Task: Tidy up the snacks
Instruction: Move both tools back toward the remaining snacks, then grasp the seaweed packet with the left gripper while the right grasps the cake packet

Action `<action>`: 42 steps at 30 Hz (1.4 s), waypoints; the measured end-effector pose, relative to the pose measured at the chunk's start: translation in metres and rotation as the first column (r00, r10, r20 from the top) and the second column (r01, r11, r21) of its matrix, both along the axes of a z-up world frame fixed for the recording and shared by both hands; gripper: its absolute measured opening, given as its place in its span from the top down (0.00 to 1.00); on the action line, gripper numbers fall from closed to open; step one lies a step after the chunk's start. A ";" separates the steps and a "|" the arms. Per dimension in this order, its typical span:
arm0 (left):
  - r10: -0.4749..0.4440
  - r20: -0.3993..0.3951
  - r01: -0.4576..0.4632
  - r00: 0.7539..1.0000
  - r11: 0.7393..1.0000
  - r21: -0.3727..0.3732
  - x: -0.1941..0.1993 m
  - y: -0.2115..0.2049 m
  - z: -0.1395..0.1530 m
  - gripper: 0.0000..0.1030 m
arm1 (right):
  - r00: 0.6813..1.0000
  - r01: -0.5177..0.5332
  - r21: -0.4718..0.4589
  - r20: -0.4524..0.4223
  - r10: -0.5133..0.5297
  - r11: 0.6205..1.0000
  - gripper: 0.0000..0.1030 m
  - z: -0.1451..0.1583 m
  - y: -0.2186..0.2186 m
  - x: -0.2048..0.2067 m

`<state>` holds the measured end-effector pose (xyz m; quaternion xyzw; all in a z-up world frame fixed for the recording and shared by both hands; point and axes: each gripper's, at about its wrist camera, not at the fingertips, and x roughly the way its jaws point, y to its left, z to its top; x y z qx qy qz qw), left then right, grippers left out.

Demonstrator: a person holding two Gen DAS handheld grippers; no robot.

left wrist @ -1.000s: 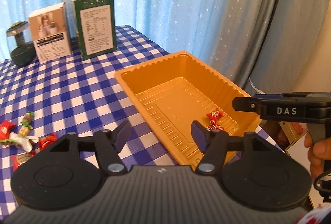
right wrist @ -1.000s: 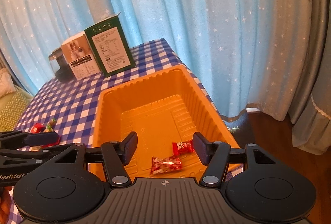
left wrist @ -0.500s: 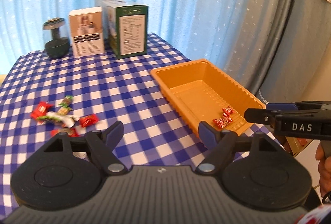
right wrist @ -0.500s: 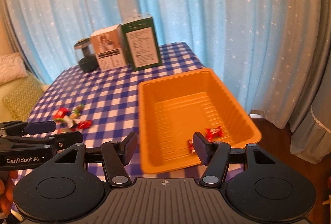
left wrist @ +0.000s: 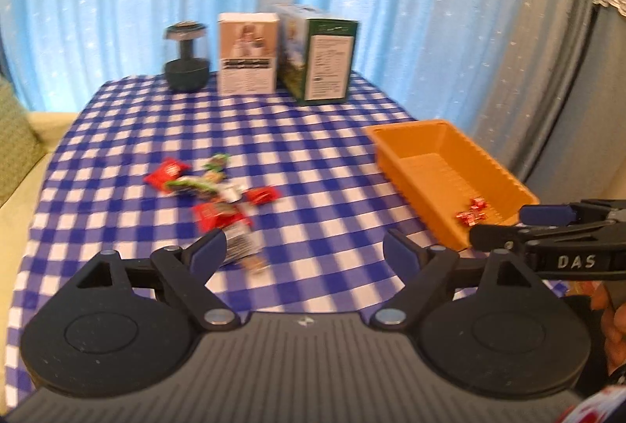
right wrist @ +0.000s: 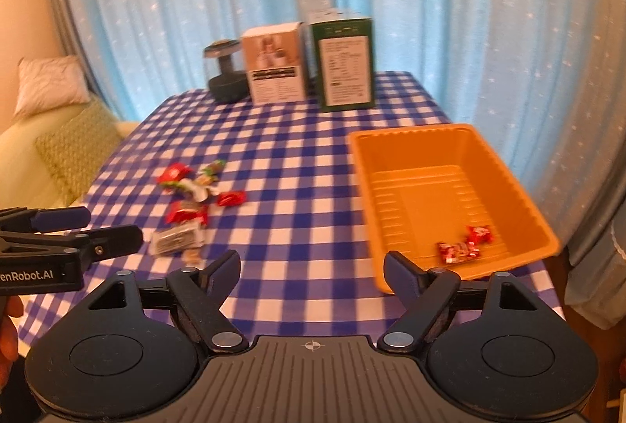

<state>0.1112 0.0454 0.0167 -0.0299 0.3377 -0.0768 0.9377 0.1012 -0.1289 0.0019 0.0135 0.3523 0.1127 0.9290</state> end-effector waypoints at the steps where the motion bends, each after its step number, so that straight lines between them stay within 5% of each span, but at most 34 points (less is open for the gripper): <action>1: 0.011 -0.003 -0.011 1.000 1.000 0.005 -0.002 0.008 -0.002 0.17 | 1.000 -0.011 -0.001 0.000 0.011 1.000 0.22 -0.002 0.005 0.001; 8: 0.047 -0.024 -0.046 0.999 0.998 0.052 -0.007 0.050 -0.018 0.17 | 0.996 -0.084 0.020 -0.020 0.084 0.996 0.22 -0.024 0.030 0.010; 19: -0.014 -0.078 0.025 0.997 0.989 0.145 0.032 0.068 -0.060 0.25 | 0.986 -0.159 0.025 -0.046 0.160 0.987 0.22 -0.061 0.049 0.046; 32: -0.204 -0.150 0.234 0.967 0.948 0.214 0.110 0.069 -0.123 0.37 | 0.975 -0.196 0.025 -0.097 0.198 0.980 0.30 -0.110 0.066 0.100; 36: -0.266 -0.153 0.296 0.952 0.926 0.235 0.125 0.061 -0.134 0.43 | 0.975 -0.189 0.042 -0.114 0.193 0.981 0.30 -0.117 0.066 0.110; 42: -0.281 -0.181 0.318 0.942 0.920 0.229 0.129 0.054 -0.140 0.64 | 0.970 -0.200 0.072 -0.127 0.208 0.977 0.30 -0.122 0.074 0.118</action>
